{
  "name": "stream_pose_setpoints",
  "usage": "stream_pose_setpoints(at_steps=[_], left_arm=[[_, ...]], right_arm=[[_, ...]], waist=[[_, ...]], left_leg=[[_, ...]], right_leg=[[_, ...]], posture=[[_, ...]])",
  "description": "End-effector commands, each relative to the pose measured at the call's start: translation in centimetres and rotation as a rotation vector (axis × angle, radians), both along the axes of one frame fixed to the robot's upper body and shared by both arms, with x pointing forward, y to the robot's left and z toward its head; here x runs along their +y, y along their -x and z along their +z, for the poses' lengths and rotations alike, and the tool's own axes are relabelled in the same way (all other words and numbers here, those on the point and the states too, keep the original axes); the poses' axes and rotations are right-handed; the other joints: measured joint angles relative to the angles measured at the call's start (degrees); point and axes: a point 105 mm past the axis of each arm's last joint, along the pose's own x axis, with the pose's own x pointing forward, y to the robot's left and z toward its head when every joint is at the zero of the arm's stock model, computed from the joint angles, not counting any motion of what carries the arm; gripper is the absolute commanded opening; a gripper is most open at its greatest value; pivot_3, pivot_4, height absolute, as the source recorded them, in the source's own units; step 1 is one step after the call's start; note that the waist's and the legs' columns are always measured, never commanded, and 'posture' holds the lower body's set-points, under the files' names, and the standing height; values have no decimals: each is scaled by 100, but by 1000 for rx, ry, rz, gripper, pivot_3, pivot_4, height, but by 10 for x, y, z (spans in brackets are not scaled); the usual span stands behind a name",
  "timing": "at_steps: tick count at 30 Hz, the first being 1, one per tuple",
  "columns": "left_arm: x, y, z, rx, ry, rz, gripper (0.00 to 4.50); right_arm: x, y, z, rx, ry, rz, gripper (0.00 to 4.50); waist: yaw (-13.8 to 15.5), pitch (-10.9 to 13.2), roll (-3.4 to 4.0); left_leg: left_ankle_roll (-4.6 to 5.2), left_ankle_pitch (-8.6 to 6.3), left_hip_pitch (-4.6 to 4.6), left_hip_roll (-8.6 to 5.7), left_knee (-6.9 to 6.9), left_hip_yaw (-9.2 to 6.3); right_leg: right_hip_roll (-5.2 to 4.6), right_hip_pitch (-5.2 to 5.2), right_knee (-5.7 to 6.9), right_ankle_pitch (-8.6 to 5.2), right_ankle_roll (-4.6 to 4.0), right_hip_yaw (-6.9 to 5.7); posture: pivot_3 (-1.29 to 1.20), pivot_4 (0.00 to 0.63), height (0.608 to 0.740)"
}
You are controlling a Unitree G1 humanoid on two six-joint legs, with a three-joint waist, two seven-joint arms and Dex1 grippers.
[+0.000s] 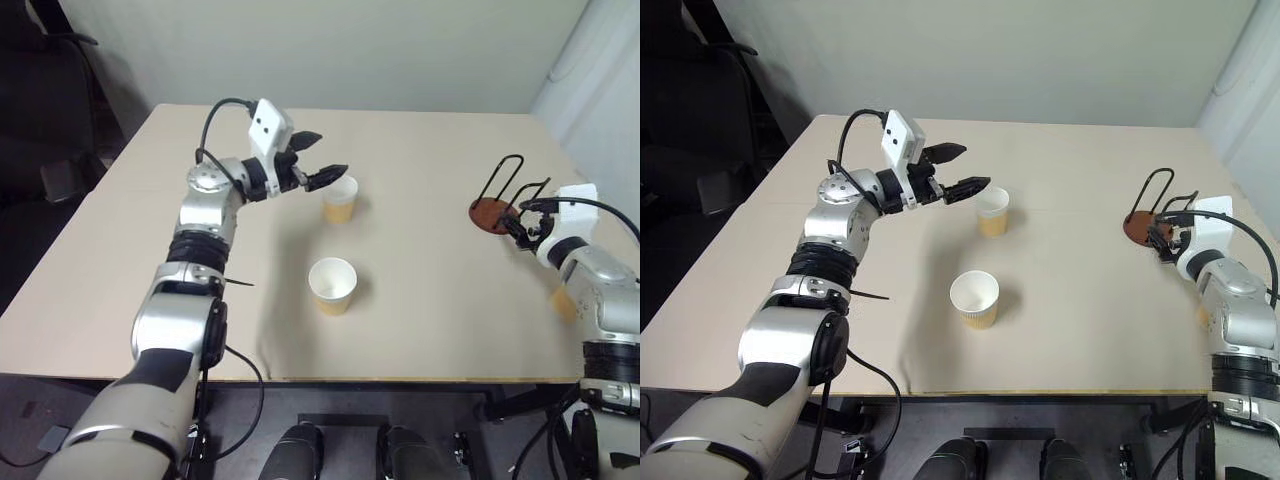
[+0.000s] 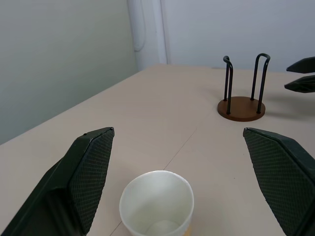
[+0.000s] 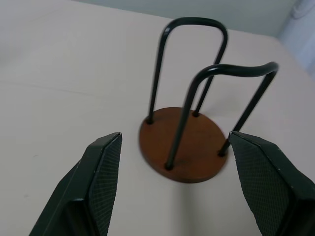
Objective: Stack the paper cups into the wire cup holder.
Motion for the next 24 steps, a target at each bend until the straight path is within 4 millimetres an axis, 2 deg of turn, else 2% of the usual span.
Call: stream_pose_setpoints(at_steps=[1,6,13,24], left_arm=[[2,3,20,-67,-4,-10,4485],[8,3,22,-75,7,15,4485],[10,4,24,-83,9,21,4485],[10,3,28,-89,9,27,4485]], right_arm=[[7,-10,16,-65,19,-16,3512],[16,-23,13,-71,13,-8,3512],[12,-40,21,-97,45,-42,3512],[1,-41,27,-130,53,-86,3512]], waist=[[-2,0,0],[-9,2,4],[11,3,5],[8,3,6]], left_leg=[[0,0,-1,0,0,0],[2,0,-2,0,-1,0],[3,-1,-5,-1,0,0],[0,-4,-9,0,-2,1]], right_leg=[[0,-2,-1,0,0,0],[1,-4,-1,0,0,0],[-1,-6,0,0,-1,-1],[-1,-11,0,-2,-3,-2]], posture=[[0,150,740],[0,150,740],[0,150,740],[0,150,740]])
